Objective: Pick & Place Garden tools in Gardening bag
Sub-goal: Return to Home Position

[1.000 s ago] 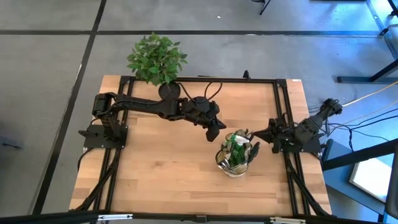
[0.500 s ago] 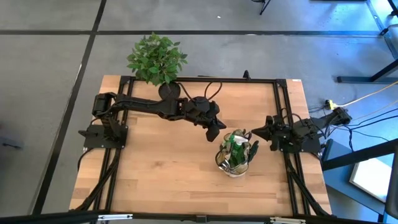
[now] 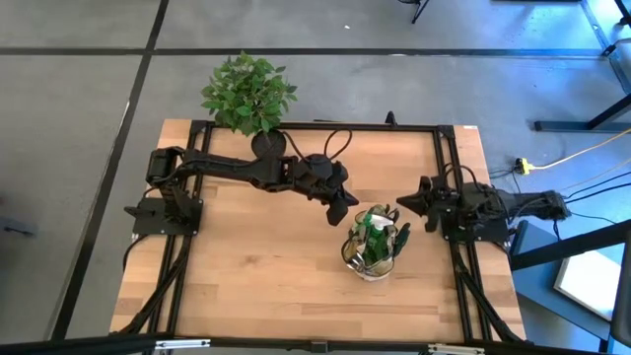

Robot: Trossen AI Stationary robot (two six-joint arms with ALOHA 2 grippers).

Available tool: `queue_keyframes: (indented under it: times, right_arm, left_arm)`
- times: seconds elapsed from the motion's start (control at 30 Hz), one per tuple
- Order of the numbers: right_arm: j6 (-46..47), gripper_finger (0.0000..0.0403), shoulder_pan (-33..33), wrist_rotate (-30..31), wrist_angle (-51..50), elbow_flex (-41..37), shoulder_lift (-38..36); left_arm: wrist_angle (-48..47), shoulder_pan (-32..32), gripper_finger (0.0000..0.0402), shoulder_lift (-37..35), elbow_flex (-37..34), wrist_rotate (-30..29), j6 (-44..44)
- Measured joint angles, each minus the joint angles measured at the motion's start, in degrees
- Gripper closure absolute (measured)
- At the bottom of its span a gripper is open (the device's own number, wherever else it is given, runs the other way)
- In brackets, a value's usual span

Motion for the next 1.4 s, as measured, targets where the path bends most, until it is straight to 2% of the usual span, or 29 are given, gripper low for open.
queue_keyframes:
  times: [0.27, 0.57, 0.7, 0.93, 1.1, 1.4]
  right_arm:
    - [-4.03, 0.0403, -6.89, -6.65, 2.17, -0.96, 0.00]
    - [-7.64, 0.0403, -9.76, -8.41, 10.88, -4.04, 0.00]
    - [-8.54, 0.0403, -10.39, -9.53, 10.69, -4.02, 0.00]
    - [-6.92, 0.0403, -11.79, -9.56, 10.69, -4.02, 0.00]
    - [-10.24, 0.0403, -11.79, -9.56, 10.69, -4.00, 0.00]
    - [-10.44, 0.0403, -11.77, -9.70, 10.67, -3.96, 0.00]
  left_arm:
    - [0.00, -0.04, 0.0400, 0.00, 0.00, 0.00, -0.08]
    - [0.00, -0.04, 0.0400, 0.00, 0.00, 0.64, -2.97]
    - [0.02, -0.06, 0.0400, 0.00, 0.00, 0.92, -3.39]
    - [0.58, -0.05, 0.0400, 0.00, 0.00, 0.92, -0.89]
    - [1.60, 0.11, 0.0400, -1.03, -0.04, 0.09, -0.51]
    - [0.34, -0.09, 0.0400, -5.28, -0.06, -1.26, 9.31]
